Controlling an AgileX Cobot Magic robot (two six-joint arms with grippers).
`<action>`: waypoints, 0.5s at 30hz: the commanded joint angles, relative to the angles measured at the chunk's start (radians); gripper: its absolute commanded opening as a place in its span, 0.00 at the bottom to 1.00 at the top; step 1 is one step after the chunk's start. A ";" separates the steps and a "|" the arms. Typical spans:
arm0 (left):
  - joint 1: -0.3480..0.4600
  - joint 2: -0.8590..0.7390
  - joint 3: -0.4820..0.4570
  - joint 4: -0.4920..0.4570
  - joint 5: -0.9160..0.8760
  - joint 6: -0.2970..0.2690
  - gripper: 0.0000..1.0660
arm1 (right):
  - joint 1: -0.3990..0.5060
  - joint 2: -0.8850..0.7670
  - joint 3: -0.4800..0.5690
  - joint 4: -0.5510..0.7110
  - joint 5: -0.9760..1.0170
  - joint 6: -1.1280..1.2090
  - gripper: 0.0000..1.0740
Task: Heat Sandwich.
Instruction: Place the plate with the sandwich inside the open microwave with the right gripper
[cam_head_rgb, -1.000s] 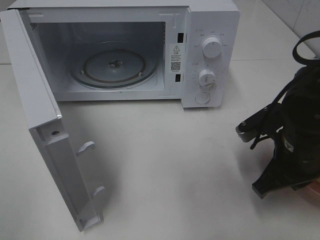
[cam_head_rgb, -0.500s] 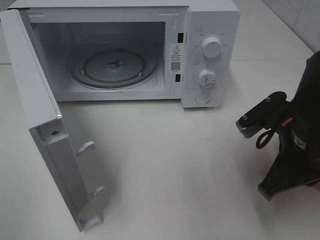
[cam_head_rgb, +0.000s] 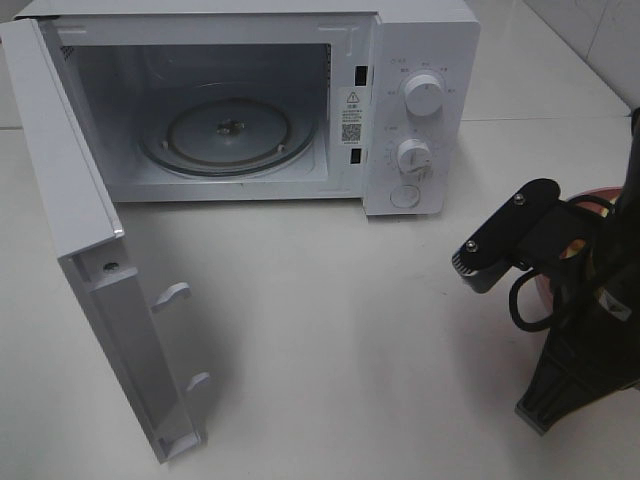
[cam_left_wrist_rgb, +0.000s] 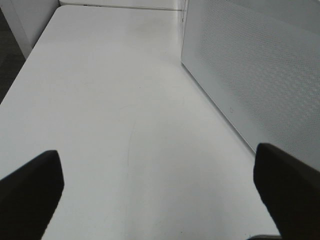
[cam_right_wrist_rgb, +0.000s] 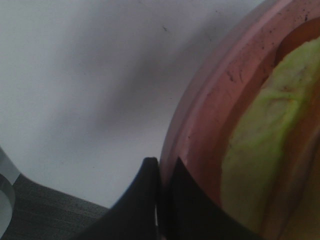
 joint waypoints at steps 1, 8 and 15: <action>0.002 -0.007 0.002 0.000 -0.008 -0.004 0.92 | 0.049 -0.032 -0.003 -0.002 0.028 -0.006 0.00; 0.002 -0.007 0.002 0.000 -0.008 -0.004 0.92 | 0.187 -0.049 -0.003 0.007 0.089 -0.022 0.00; 0.002 -0.007 0.002 0.000 -0.008 -0.004 0.92 | 0.285 -0.049 -0.003 0.007 0.096 -0.053 0.00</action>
